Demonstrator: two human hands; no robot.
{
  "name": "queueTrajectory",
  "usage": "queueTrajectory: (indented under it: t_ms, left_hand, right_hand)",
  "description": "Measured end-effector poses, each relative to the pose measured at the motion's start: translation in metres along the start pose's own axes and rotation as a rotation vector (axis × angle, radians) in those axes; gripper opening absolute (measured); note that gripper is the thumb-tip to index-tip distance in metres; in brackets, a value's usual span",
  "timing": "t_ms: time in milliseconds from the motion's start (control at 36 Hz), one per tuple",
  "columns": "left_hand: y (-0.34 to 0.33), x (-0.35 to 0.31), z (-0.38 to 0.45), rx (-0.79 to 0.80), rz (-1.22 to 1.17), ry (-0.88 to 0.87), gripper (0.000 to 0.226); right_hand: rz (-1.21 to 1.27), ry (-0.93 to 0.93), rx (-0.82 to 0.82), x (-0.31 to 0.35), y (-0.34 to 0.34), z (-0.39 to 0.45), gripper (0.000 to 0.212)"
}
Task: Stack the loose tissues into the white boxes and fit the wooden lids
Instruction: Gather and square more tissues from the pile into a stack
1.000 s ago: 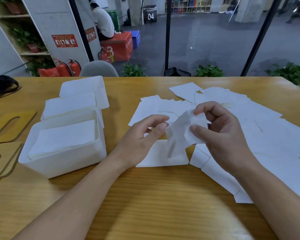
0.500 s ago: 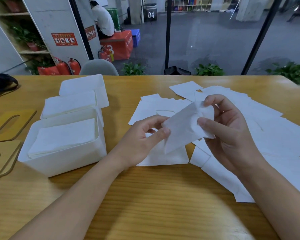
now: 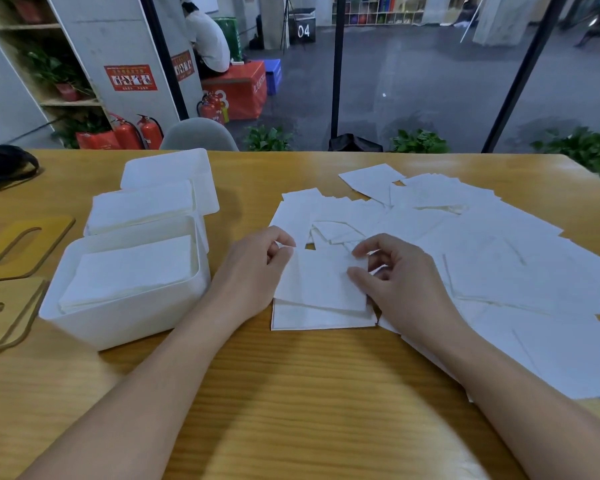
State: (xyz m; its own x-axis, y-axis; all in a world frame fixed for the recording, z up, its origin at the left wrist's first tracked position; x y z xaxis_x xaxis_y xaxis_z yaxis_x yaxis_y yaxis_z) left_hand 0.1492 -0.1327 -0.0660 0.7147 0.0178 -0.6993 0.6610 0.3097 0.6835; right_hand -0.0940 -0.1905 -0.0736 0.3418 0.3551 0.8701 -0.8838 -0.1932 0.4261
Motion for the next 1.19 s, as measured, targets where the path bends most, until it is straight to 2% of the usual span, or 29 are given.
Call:
queueTrajectory:
  t_ms: [139,278,444,750,861,972,1111,1194]
  left_hand:
    - [0.007,0.007,0.001,-0.054,0.127,0.030,0.021]
    - [0.001,0.009,0.002,-0.004,0.197,0.028,0.029]
    - [-0.007,0.012,0.001,0.068,0.250,0.030,0.029]
    - [-0.011,0.008,-0.001,0.110,0.249,0.003,0.030]
    - [-0.012,0.001,-0.003,0.134,0.204,-0.046,0.035]
    - [-0.013,-0.008,-0.003,0.168,0.028,-0.100,0.028]
    - [-0.016,-0.008,-0.004,0.230,-0.034,-0.083,0.045]
    - [-0.013,-0.008,-0.002,0.192,-0.031,-0.096,0.034]
  right_hand:
    - [-0.208,0.043,-0.026,0.005,-0.013,0.008,0.024]
    - [-0.368,0.059,0.023,0.005,-0.020,0.006,0.023]
    - [-0.556,0.085,0.078,0.011,-0.021,0.007,0.035]
    - [-0.405,0.052,0.188,0.010,-0.030,0.009,0.010]
    - [-0.312,0.100,0.177,0.021,-0.025,0.006,0.009]
    - [-0.154,0.135,0.152,0.026,-0.012,0.000,0.012]
    - [0.003,0.139,0.117,0.026,0.001,0.002,0.016]
    - [-0.019,0.113,0.097,0.021,0.000,0.002,0.020]
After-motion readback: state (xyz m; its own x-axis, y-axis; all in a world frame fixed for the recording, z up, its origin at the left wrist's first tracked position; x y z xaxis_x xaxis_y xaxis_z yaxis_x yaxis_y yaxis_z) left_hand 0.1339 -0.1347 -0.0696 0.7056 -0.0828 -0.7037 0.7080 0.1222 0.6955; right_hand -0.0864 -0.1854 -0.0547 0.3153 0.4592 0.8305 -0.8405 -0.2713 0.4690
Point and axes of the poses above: each hand's wrist, its own z-axis towards the middle knuckle, its own y-axis out of the back of the hand, x = y × z, the point moved 8 cm from there along z, towards the middle knuckle
